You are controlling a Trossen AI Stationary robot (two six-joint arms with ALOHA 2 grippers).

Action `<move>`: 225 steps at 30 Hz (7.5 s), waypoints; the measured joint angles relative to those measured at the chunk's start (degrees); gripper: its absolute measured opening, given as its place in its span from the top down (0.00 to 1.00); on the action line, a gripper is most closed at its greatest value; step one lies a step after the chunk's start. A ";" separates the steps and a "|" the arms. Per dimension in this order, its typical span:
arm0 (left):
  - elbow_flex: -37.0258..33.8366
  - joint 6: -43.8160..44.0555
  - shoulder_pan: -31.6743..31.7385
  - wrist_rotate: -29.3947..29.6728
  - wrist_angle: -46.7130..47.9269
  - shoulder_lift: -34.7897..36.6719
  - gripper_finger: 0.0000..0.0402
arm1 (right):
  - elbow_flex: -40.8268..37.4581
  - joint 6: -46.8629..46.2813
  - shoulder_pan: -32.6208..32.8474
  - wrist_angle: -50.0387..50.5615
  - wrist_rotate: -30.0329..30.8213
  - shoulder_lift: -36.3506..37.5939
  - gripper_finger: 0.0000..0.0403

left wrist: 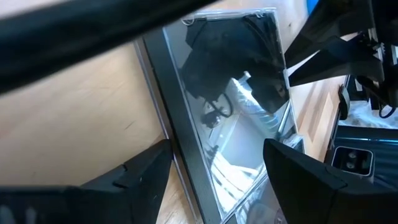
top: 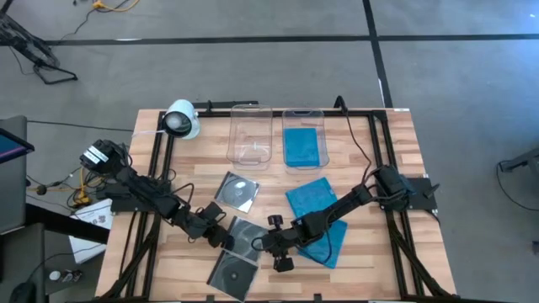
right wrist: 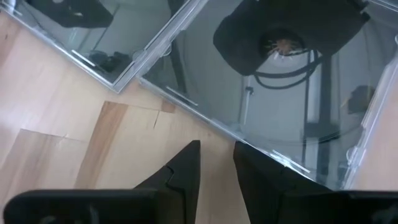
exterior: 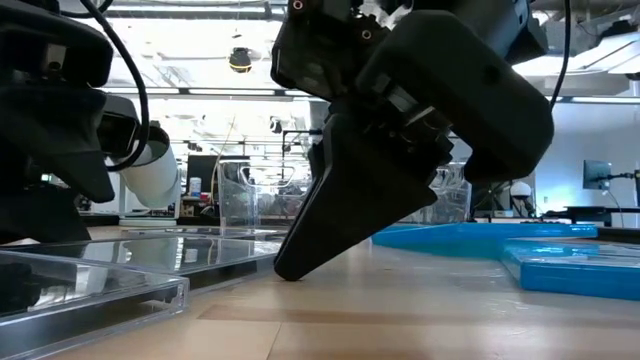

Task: Pick & place jewel cases by type
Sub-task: Put the middle black CD case into the left transparent bin

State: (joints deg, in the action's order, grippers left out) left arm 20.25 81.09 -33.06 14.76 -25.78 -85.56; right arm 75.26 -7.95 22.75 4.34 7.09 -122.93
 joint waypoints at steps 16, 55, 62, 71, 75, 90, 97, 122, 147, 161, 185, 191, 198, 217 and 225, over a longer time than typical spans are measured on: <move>-0.09 -4.57 0.11 2.14 -1.07 1.96 0.37 | 0.11 -0.28 -0.18 1.80 2.94 -0.07 0.76; 0.63 -15.02 -2.93 11.10 -8.34 10.26 0.38 | 0.00 -2.37 -0.55 5.22 9.63 0.02 0.76; 0.43 -14.33 -1.92 10.36 -3.49 10.36 0.38 | -0.02 -1.94 -1.42 3.27 11.66 -0.13 0.76; 0.31 -13.17 -1.66 10.46 -2.72 10.36 0.38 | -0.02 -2.07 -2.30 3.04 10.80 -0.15 0.76; 0.26 -11.32 -1.67 11.06 0.46 10.36 0.43 | -0.02 -2.11 -2.30 3.08 10.60 -0.15 0.76; 0.22 -11.43 -1.70 11.43 0.61 10.36 0.78 | 0.04 -2.31 -2.26 4.93 10.86 -0.13 0.76; 0.20 -12.29 -1.77 11.41 0.61 10.36 0.84 | 0.00 -2.24 -2.23 5.07 11.07 -0.11 0.76; 1.13 -18.00 -1.77 11.96 -0.76 11.12 0.92 | -0.11 -2.53 3.27 16.08 24.33 8.40 0.76; 2.51 -46.24 4.17 33.17 5.63 31.79 0.92 | -0.13 -17.61 8.17 38.63 42.78 16.76 0.76; 2.49 -61.10 34.01 16.71 5.98 39.96 0.92 | -1.55 -17.65 7.85 38.81 42.97 16.76 0.76; 28.97 -60.48 66.15 -20.00 36.06 17.03 0.92 | -2.56 -20.81 5.95 44.10 45.53 16.76 0.76; 38.93 -61.02 66.71 -22.03 48.68 7.84 0.91 | -2.56 -27.14 6.54 50.95 45.85 16.76 0.76; 42.23 -61.08 66.71 -23.48 50.82 3.49 0.91 | -2.56 -33.70 8.33 57.27 48.86 16.76 0.76; 42.32 -57.95 69.54 -26.35 54.41 2.85 0.91 | -2.56 -39.14 9.42 61.68 51.58 16.76 0.76; 42.32 -56.12 68.98 -27.80 54.38 -0.08 0.91 | -2.56 -39.14 9.43 61.60 51.42 16.76 0.76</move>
State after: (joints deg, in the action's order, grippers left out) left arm 62.57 24.98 35.92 -13.04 28.60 -85.64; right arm 72.71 -47.09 32.18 65.94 58.51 -106.17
